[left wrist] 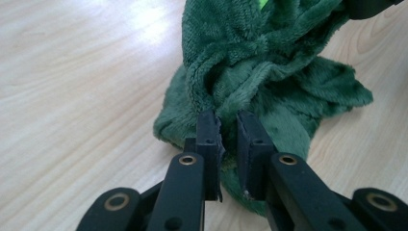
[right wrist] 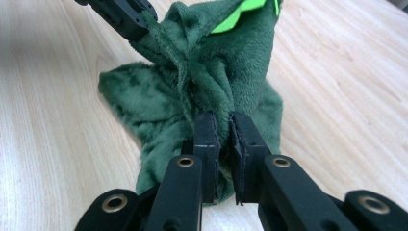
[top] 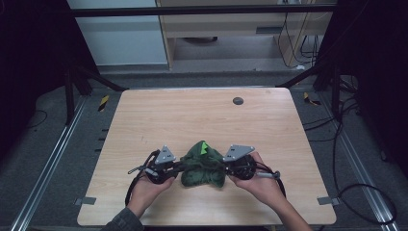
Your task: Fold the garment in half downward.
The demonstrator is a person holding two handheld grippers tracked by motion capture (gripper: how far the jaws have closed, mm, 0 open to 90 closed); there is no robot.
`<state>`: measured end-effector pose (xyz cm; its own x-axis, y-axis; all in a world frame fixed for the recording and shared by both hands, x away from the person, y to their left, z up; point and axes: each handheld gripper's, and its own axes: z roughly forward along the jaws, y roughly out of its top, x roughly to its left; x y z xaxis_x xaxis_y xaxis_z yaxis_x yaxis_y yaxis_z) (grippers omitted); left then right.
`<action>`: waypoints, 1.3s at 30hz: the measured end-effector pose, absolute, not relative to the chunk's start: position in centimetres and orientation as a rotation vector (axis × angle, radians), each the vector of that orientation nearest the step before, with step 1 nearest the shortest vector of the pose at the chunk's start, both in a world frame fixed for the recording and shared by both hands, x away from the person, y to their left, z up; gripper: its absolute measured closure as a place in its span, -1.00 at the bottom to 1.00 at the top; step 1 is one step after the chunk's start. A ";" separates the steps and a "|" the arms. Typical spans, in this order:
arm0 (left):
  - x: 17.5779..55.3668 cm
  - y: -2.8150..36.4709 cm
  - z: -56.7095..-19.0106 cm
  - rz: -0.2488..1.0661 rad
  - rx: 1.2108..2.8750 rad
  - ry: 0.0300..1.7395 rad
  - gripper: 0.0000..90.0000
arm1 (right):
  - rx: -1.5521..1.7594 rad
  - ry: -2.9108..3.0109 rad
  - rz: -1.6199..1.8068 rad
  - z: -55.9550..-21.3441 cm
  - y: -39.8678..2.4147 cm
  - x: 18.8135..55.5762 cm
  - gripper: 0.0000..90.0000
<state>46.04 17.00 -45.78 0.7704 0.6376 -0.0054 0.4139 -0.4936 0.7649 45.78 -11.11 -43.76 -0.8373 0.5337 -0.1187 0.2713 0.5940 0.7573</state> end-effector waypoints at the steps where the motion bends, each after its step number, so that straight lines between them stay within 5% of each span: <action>1: 46.0 17.0 -45.9 0.354 2.156 0.782 0.80 | 0.653 2.492 1.100 -43.9 -11.2 45.7 0.82; 39: 44.2 17.3 -47.3 0.343 2.129 0.800 0.70 | 0.657 2.507 1.110 -45.0 -11.8 43.8 0.69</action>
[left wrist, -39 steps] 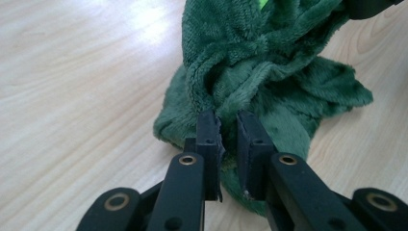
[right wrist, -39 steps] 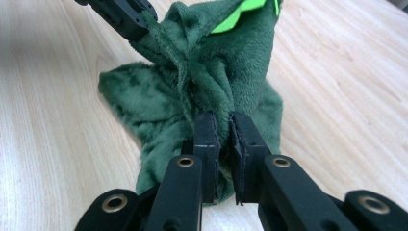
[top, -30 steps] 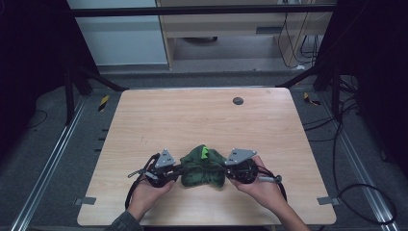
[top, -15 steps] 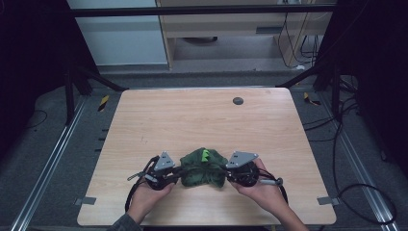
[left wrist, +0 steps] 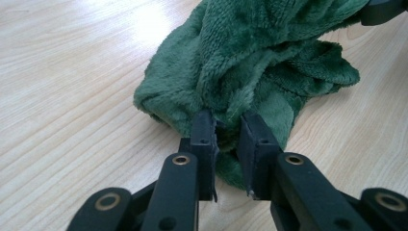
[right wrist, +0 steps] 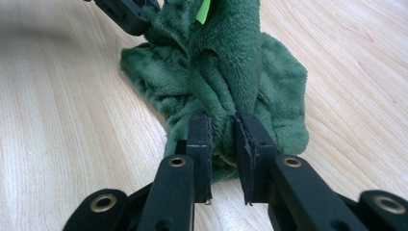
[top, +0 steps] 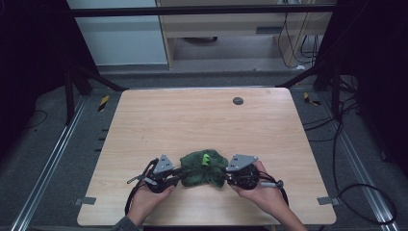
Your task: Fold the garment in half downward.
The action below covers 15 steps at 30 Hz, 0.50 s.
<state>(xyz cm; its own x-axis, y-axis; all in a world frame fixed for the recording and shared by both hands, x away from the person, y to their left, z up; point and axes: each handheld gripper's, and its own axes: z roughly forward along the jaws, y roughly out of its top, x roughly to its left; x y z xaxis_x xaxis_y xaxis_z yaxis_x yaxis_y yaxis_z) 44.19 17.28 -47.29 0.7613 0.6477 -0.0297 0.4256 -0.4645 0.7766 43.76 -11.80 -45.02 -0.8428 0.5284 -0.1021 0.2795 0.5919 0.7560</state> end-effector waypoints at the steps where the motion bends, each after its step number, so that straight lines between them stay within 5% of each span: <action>1: 44.2 17.3 -47.3 0.342 2.128 0.801 0.70 | 0.657 2.508 1.109 -45.0 -11.8 43.7 0.69; 15: 43.7 17.4 -47.6 0.355 2.122 0.806 0.65 | 0.654 2.519 1.097 -45.2 -12.0 43.3 0.61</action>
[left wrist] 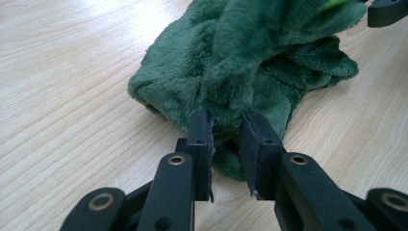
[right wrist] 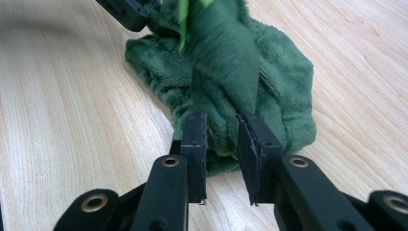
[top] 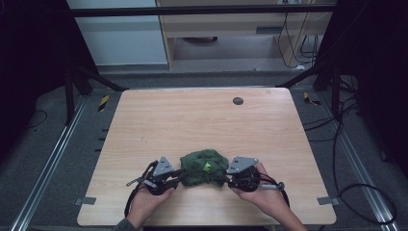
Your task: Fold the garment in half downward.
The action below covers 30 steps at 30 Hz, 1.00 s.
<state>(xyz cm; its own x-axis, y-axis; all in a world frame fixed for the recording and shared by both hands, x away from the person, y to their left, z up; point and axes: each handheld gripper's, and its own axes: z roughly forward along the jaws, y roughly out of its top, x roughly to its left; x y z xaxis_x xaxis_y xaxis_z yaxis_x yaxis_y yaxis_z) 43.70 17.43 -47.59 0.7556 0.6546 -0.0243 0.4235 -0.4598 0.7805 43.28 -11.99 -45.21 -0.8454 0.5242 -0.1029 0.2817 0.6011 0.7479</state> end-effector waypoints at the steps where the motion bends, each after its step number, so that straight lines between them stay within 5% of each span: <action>1: 43.7 17.5 -47.6 0.358 2.121 0.809 0.62 | 0.657 2.518 1.102 -45.2 -12.0 43.2 0.61; 30: 43.4 18.0 -46.9 0.409 2.128 0.809 0.28 | 0.714 2.507 1.078 -44.8 -12.6 43.3 0.11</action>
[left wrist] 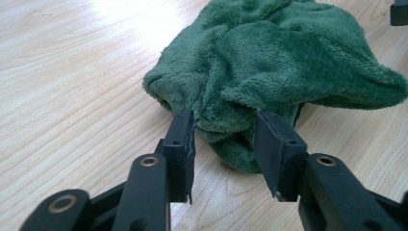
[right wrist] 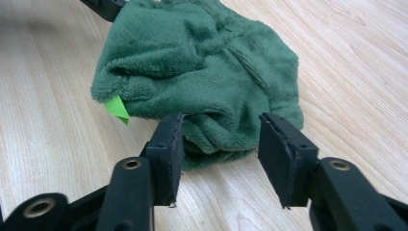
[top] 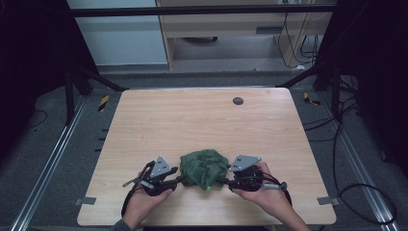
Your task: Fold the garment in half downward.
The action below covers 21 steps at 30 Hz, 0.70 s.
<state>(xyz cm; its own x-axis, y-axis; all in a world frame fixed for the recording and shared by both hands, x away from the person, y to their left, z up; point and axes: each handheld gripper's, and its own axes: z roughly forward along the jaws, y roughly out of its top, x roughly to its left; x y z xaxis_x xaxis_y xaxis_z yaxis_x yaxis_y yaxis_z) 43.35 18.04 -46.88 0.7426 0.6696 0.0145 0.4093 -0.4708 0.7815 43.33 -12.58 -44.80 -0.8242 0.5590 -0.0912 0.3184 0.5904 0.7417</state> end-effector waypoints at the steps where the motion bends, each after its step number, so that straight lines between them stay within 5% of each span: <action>1: 43.4 18.1 -46.8 0.409 2.129 0.812 0.25 | 0.724 2.507 1.079 -44.8 -12.6 43.3 0.07; 13: 43.3 18.7 -46.0 0.414 2.140 0.833 -0.07 | 0.779 2.480 1.063 -44.7 -13.1 43.6 -0.31; 21: 43.7 19.6 -45.4 0.387 2.136 0.891 -0.54 | 0.840 2.481 1.067 -44.7 -13.4 44.0 -0.68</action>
<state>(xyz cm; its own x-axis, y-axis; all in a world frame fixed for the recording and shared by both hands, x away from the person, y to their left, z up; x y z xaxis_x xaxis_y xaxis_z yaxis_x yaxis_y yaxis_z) 43.73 19.55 -45.41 0.7086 0.7054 -0.0157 0.4700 -0.4553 0.7562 43.96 -13.41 -44.71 -0.7792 0.6246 -0.0515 0.3923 0.5501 0.7372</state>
